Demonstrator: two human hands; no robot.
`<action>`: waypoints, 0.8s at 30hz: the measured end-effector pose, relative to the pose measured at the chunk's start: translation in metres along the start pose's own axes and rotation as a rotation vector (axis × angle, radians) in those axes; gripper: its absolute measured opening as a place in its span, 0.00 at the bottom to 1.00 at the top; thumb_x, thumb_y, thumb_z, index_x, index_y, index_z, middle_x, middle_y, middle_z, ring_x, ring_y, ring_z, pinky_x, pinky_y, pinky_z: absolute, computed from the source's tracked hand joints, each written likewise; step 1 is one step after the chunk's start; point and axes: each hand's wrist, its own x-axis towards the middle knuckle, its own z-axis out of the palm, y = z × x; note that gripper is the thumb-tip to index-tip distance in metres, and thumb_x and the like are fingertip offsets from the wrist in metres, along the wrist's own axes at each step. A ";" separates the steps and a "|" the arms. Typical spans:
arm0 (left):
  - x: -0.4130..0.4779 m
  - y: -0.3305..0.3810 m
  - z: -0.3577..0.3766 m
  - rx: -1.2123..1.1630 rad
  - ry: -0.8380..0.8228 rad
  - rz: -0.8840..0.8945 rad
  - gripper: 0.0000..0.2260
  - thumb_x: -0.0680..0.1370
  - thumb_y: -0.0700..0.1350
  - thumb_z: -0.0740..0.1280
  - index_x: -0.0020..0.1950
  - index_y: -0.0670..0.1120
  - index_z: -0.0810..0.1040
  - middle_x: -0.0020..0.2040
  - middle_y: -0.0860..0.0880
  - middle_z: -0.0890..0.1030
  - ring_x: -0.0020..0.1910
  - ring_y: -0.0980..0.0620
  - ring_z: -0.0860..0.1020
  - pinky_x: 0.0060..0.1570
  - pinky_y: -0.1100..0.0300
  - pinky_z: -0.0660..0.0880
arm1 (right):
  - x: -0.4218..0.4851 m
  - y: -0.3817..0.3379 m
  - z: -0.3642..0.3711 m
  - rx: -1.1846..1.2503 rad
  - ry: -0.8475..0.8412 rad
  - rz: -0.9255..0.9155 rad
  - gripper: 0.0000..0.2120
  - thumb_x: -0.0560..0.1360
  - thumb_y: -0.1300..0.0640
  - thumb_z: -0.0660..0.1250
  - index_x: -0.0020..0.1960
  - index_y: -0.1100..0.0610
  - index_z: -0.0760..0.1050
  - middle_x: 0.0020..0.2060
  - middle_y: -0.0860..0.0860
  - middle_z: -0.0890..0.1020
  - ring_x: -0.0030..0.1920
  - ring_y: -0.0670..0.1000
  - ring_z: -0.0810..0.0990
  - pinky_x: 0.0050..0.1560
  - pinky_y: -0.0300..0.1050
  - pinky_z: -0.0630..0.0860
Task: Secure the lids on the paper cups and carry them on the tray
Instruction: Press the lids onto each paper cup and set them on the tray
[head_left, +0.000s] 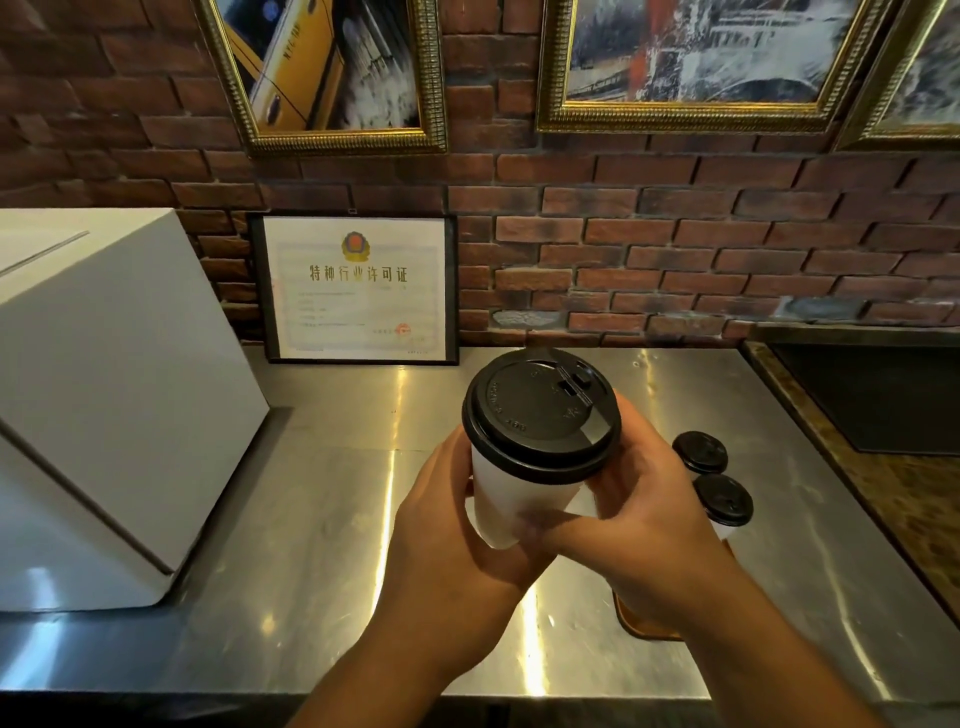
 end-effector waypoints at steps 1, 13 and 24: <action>0.000 -0.002 0.001 0.003 -0.003 -0.009 0.32 0.67 0.63 0.80 0.65 0.75 0.68 0.58 0.84 0.72 0.62 0.79 0.71 0.46 0.86 0.65 | 0.000 -0.001 0.000 -0.001 -0.008 0.003 0.38 0.59 0.50 0.84 0.62 0.24 0.74 0.63 0.35 0.83 0.66 0.39 0.80 0.60 0.35 0.80; 0.016 -0.001 -0.005 -0.082 -0.374 -0.225 0.28 0.84 0.41 0.67 0.81 0.48 0.57 0.79 0.50 0.66 0.78 0.51 0.66 0.74 0.68 0.53 | 0.004 0.003 -0.002 0.009 -0.026 -0.021 0.38 0.61 0.53 0.84 0.64 0.26 0.74 0.64 0.37 0.83 0.67 0.41 0.80 0.59 0.34 0.80; 0.007 -0.008 0.005 -0.031 0.022 -0.019 0.31 0.65 0.67 0.78 0.64 0.70 0.69 0.57 0.79 0.75 0.61 0.76 0.73 0.48 0.84 0.69 | 0.006 0.011 0.001 0.031 0.023 -0.053 0.40 0.63 0.56 0.84 0.67 0.30 0.74 0.64 0.39 0.82 0.68 0.42 0.79 0.60 0.34 0.79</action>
